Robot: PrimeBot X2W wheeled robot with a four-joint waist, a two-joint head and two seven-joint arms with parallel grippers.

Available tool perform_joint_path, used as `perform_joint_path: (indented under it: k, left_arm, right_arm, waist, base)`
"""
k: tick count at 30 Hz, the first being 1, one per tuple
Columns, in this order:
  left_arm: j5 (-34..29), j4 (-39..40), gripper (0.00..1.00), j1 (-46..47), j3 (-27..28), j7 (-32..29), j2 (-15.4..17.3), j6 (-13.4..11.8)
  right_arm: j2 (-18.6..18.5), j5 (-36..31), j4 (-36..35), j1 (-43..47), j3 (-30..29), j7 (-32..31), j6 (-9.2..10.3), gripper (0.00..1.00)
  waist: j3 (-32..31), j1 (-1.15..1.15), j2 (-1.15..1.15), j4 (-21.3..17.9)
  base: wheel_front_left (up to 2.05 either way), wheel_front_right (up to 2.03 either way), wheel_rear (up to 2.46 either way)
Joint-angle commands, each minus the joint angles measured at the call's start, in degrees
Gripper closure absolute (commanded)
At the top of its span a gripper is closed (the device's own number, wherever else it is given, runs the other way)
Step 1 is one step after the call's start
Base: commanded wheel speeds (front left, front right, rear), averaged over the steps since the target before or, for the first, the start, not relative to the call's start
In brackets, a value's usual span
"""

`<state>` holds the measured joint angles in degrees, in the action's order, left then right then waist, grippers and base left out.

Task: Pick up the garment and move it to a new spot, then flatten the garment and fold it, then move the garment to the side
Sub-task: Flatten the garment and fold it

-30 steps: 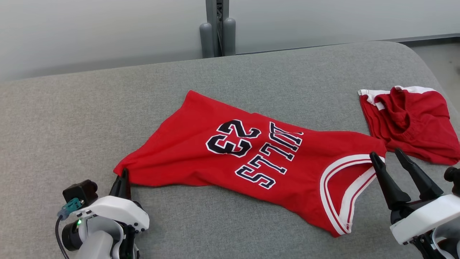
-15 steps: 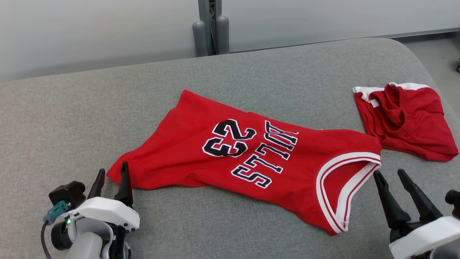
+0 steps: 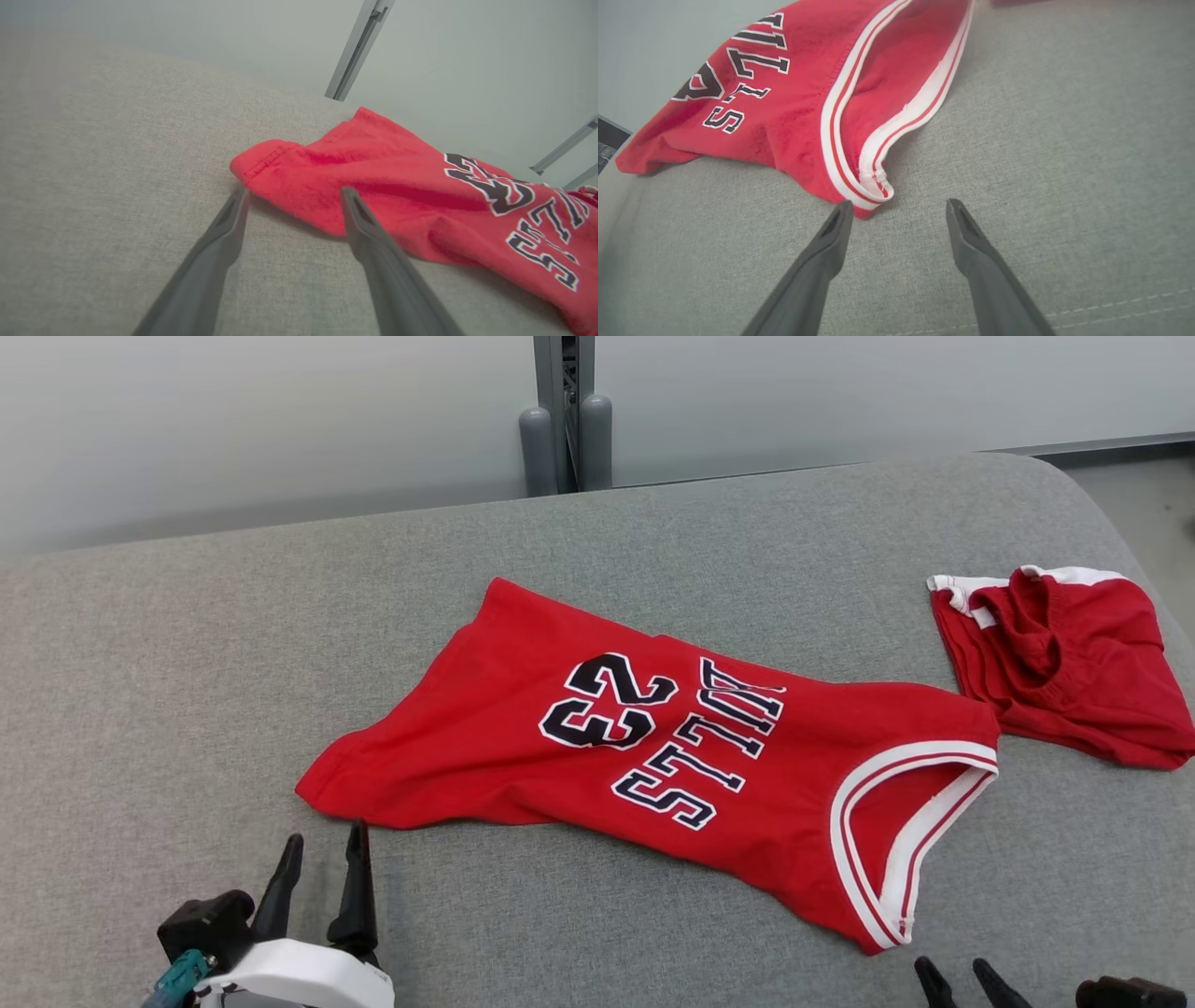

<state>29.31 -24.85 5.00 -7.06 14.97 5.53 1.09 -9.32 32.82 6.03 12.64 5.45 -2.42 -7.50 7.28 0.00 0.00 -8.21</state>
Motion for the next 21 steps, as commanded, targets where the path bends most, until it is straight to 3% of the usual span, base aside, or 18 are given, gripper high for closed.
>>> perform_joint_path:
  k: [1,7,13,20,21]
  left_arm:
    - [-0.23,1.08,0.00,-0.86,-0.21,-0.08,0.07,-0.40]
    - [0.42,3.58,0.00,-2.62,-0.86,-1.18,-0.26,-1.33]
    - [0.36,4.86,0.00,-3.11,-1.66,-1.76,-0.29,-1.82]
    - [0.40,5.77,0.00,-3.71,-1.87,-2.07,-0.04,-2.30]
    - [0.38,5.96,0.00,-3.88,-1.92,-2.12,-0.04,-2.35]
  right_arm:
    - [-0.63,0.21,0.48,0.49,0.67,0.04,0.02,0.00]
    - [-2.38,-3.46,4.61,-2.73,4.58,1.16,0.02,0.00]
    - [-3.50,-9.47,13.30,-8.74,8.90,3.43,0.02,0.00]
    - [-3.42,-7.81,21.05,-13.38,13.09,7.14,0.02,0.00]
    - [-3.40,-7.19,21.49,-13.87,13.54,8.04,0.02,0.18]
  waist:
    - [-0.08,0.00,0.00,0.01]
    - [-0.96,0.00,0.00,0.07]
    - [-1.96,0.00,0.00,1.80]
    - [-2.82,0.00,0.00,4.41]
    - [-2.92,0.00,0.00,4.62]
  base:
    - [0.00,0.00,0.00]
    - [0.00,0.00,0.00]
    - [0.00,0.00,0.00]
    - [0.00,0.00,0.00]
    - [0.00,0.00,0.00]
